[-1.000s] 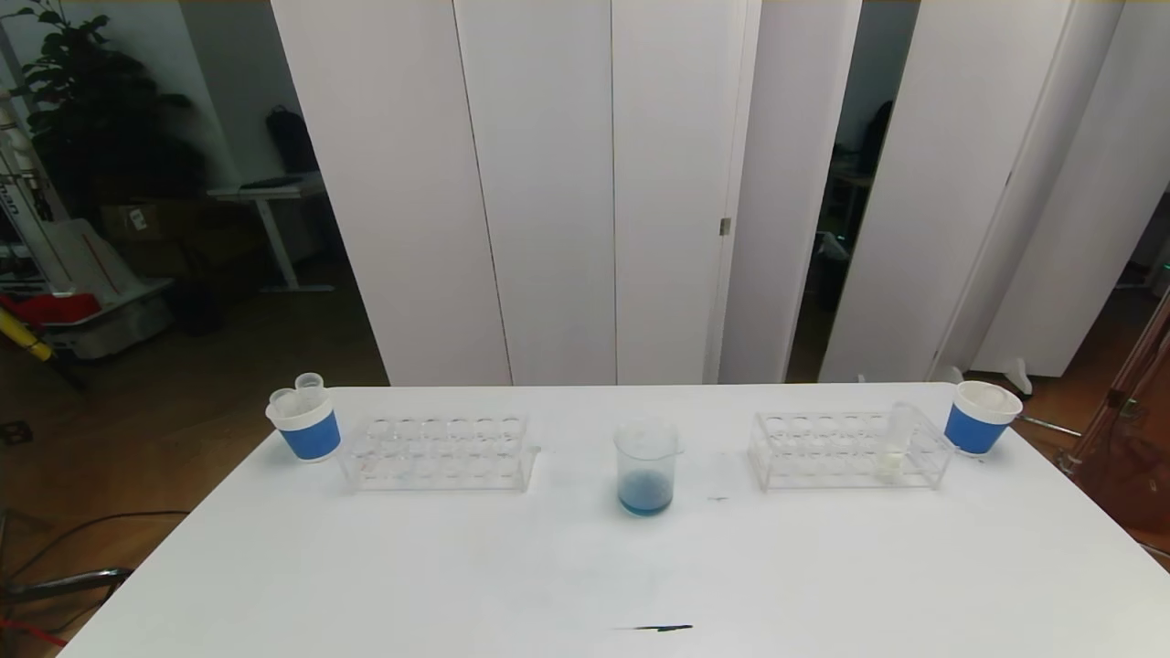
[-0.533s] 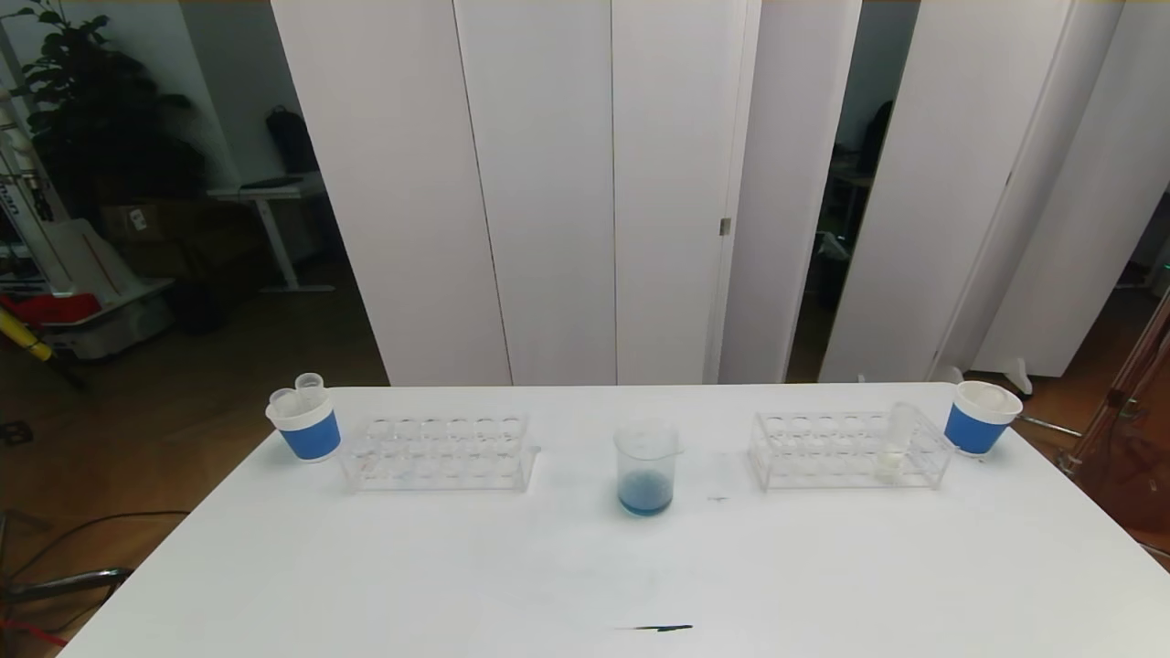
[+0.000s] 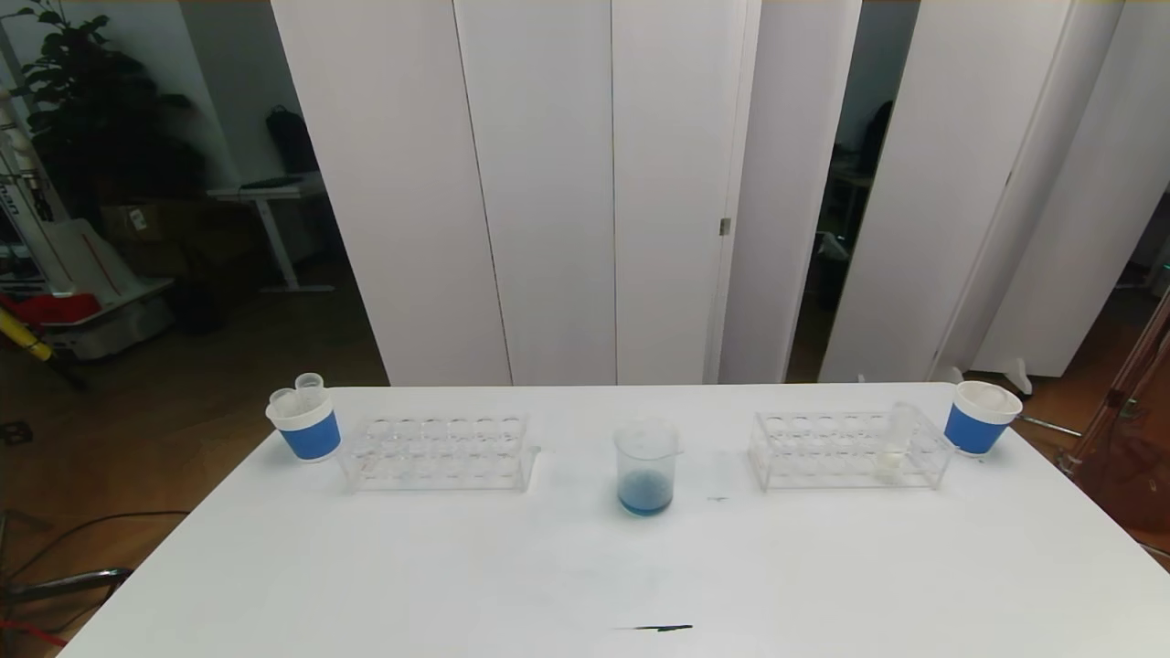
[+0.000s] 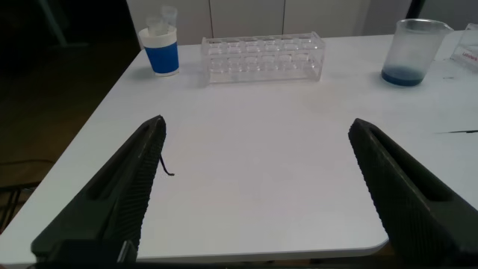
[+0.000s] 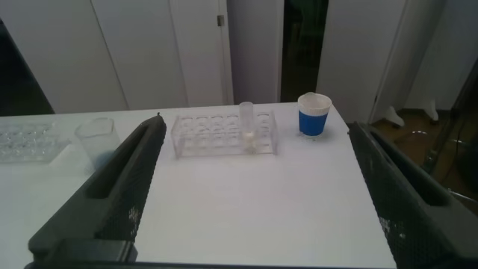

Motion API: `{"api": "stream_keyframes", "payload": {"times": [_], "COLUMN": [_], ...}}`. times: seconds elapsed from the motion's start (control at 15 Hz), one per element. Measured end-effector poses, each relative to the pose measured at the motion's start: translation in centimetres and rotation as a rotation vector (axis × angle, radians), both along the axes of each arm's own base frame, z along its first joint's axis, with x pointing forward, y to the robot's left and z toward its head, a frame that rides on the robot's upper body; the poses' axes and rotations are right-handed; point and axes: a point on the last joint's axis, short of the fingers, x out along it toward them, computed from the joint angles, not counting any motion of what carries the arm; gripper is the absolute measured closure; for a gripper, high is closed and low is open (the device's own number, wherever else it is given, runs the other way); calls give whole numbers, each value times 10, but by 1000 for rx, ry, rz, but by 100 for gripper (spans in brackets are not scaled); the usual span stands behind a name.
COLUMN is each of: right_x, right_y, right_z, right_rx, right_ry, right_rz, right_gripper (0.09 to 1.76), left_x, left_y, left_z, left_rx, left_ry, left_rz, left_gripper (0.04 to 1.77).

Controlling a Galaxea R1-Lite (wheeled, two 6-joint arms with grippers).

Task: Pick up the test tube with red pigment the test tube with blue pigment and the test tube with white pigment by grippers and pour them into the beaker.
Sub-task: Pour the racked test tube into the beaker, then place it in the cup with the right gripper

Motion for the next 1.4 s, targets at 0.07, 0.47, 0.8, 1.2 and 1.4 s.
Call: {"api": "stream_keyframes", "payload": {"times": [0.07, 0.47, 0.8, 1.2, 1.4], "right_x": [10, 105, 189, 232, 239], "right_y": [0, -4, -14, -17, -16], "right_z": [18, 86, 87, 30, -7], "right_rx": [1, -1, -37, -44, -85], "right_ry": [-5, 10, 43, 157, 170], "right_rz": [-6, -44, -79, -85, -129], "right_gripper": [10, 10, 10, 10, 10], "left_x": [0, 0, 0, 0, 0], "left_y": [0, 0, 0, 0, 0], "left_z": [0, 0, 0, 0, 0], "left_rx": [0, 0, 0, 0, 0], "left_ry": [0, 0, 0, 0, 0], "left_rz": [0, 0, 0, 0, 0], "left_gripper": [6, 6, 6, 6, 6]}}
